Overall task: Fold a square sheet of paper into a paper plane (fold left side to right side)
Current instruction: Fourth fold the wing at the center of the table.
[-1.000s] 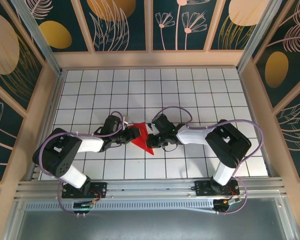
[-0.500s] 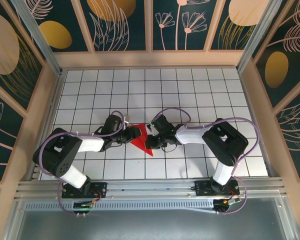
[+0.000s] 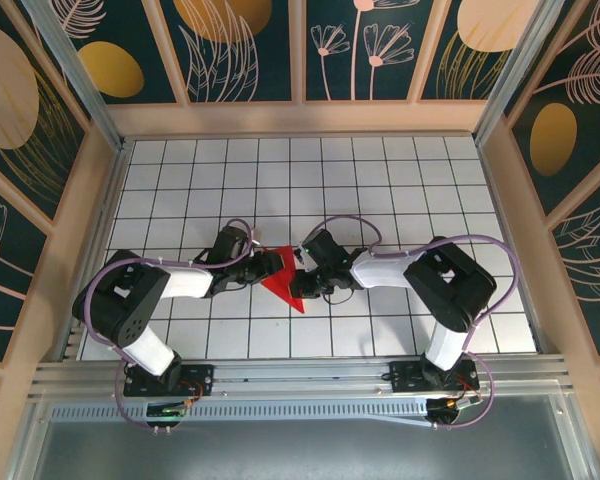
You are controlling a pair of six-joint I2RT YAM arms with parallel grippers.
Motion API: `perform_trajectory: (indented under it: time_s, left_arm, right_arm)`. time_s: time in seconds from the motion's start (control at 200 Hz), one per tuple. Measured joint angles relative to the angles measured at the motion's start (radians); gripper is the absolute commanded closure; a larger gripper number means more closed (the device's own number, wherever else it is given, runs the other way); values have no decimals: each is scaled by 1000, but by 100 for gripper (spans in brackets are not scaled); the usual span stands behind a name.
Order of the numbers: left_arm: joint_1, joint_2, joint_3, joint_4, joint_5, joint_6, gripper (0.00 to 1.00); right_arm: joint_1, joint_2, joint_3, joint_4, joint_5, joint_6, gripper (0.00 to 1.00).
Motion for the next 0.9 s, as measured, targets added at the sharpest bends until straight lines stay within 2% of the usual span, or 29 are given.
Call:
perform_trajectory:
  time_s: [0.525, 0.901]
  left_arm:
    - [-1, 0, 33, -68, -22, 33, 58]
    - [-3, 10, 56, -97, -43, 56, 58]
  right_arm:
    - [-6, 14, 0, 23, -23, 4, 100]
    - [-7, 7, -5, 43, -34, 3, 84]
